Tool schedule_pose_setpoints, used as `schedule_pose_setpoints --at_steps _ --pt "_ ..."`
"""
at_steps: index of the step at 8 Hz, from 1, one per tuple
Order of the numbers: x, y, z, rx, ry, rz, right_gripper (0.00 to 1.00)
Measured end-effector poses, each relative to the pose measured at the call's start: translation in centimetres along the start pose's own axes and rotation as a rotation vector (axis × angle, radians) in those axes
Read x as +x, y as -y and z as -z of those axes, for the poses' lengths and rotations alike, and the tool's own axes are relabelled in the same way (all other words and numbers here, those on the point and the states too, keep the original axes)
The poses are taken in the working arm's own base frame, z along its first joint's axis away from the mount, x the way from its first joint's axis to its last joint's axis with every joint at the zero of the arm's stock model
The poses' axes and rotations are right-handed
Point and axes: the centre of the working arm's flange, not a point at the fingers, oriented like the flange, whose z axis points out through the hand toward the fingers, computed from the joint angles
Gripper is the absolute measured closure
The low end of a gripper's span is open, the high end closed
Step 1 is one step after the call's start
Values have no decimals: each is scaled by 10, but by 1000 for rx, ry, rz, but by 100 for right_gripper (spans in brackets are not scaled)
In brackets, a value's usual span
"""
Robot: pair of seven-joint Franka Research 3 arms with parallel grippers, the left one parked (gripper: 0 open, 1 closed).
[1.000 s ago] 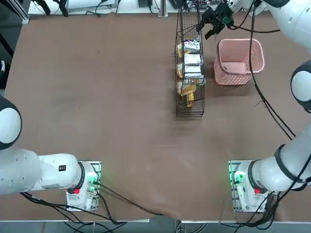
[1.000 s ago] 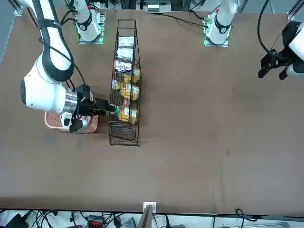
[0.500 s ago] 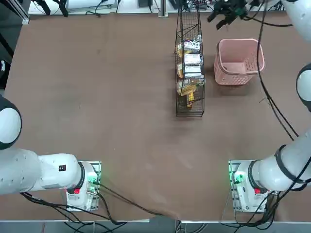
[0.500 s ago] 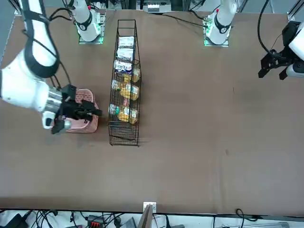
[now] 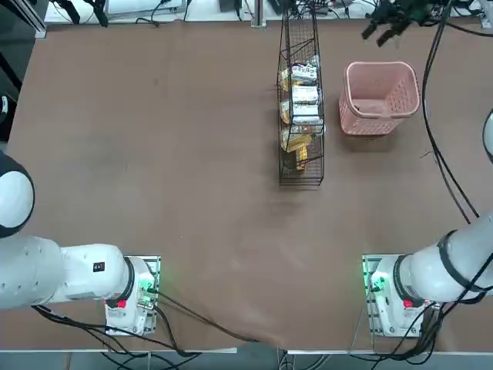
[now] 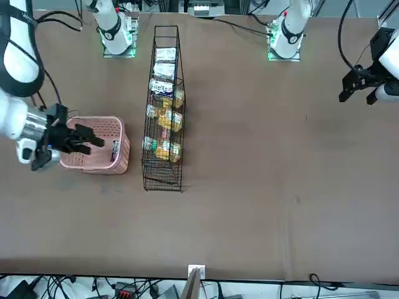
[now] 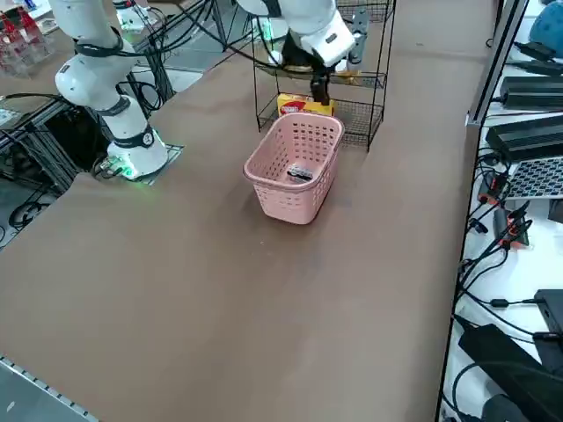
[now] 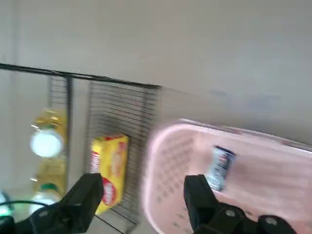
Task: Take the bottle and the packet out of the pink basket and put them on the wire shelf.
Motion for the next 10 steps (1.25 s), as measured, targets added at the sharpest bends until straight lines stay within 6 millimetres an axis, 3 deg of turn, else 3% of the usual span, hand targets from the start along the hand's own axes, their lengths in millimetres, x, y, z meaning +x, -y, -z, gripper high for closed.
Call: schedule_pose_setpoints --at_steps 4,7,10 --pt "-22 -32 -31 -166 117 -93 0" --pt "-26 -32 -60 -237 99 -206 1" --pt "-34 -26 -112 -267 41 -261 1"
